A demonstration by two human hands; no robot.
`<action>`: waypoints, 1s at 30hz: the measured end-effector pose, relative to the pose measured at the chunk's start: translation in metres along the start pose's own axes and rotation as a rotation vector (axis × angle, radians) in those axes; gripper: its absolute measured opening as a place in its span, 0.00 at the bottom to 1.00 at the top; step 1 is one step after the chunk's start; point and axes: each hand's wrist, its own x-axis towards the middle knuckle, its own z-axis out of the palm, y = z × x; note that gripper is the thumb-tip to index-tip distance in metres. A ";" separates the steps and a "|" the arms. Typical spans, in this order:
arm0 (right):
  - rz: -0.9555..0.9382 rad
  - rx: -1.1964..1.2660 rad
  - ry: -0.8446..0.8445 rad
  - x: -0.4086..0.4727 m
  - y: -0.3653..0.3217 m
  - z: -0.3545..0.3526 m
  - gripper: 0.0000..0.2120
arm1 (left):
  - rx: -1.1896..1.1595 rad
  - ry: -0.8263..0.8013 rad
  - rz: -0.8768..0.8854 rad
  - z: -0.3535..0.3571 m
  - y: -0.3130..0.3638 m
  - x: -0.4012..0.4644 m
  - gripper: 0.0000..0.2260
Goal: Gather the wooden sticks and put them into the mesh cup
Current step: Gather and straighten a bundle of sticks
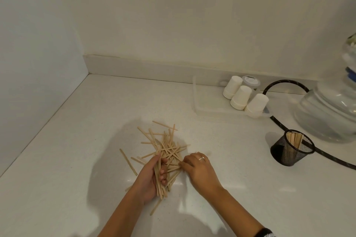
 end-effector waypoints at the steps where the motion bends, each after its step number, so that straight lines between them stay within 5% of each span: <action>1: -0.001 -0.011 -0.002 -0.001 0.001 -0.001 0.11 | -0.002 0.001 0.001 0.000 0.000 0.000 0.14; 7: -0.026 -0.096 -0.092 0.000 0.008 -0.016 0.09 | -0.017 0.010 -0.027 0.000 0.000 -0.001 0.13; 12: 0.191 0.082 -0.344 -0.001 0.025 -0.031 0.07 | -0.049 -0.069 -0.030 -0.002 0.003 -0.005 0.13; 18: 0.537 0.534 -0.281 -0.007 0.037 -0.055 0.02 | -0.191 -0.164 -0.022 0.000 0.006 -0.017 0.13; 23: 0.836 0.829 -0.287 -0.007 0.034 -0.071 0.04 | -0.119 -0.017 0.028 0.017 0.006 -0.023 0.18; 30: 1.063 1.558 -0.305 -0.012 0.009 -0.085 0.02 | -0.004 0.054 0.099 0.042 -0.002 -0.023 0.22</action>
